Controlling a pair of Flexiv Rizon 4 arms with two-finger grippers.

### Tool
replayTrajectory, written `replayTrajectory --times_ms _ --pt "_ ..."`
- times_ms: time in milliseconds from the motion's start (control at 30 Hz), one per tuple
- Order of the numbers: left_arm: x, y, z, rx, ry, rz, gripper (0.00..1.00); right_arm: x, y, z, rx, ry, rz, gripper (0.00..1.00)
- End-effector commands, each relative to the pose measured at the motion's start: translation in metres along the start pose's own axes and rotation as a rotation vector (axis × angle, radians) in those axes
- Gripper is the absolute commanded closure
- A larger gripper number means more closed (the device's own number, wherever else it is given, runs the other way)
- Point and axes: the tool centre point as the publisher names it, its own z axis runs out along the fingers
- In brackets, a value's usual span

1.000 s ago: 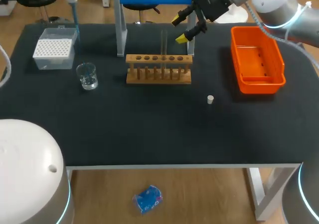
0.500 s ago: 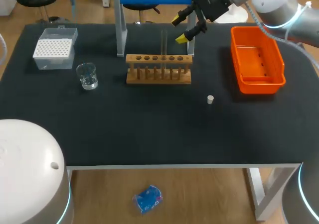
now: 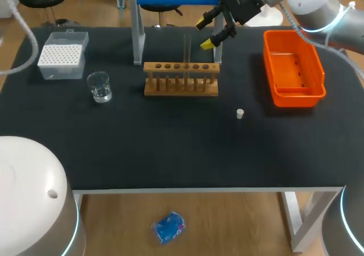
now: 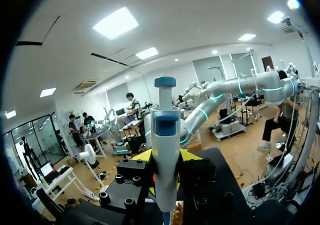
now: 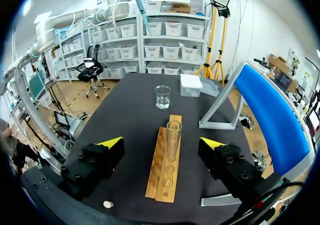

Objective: Invert the test tube, pick up the pipette, mount the tip to pipette, aspirate from beaker and dispense into the tube, eject the tip, return the pipette, and cap with the stopper.

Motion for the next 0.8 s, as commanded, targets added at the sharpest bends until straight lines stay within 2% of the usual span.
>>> replayTrajectory --times_ms 33,267,467,800 --pt "-0.011 -0.003 0.040 0.008 0.059 0.003 1.00 -0.001 0.000 -0.001 0.002 0.004 0.000 0.00" --pt "-0.013 -0.002 0.085 0.026 0.144 0.011 1.00 -0.001 0.000 -0.001 0.002 0.004 0.000 0.00" --pt "-0.015 0.003 0.110 0.031 0.193 0.014 1.00 -0.001 0.000 -0.001 0.002 0.004 0.000 0.00" --pt "-0.018 0.006 0.117 0.031 0.197 0.017 1.00 -0.001 0.000 -0.001 0.002 0.004 0.000 0.00"
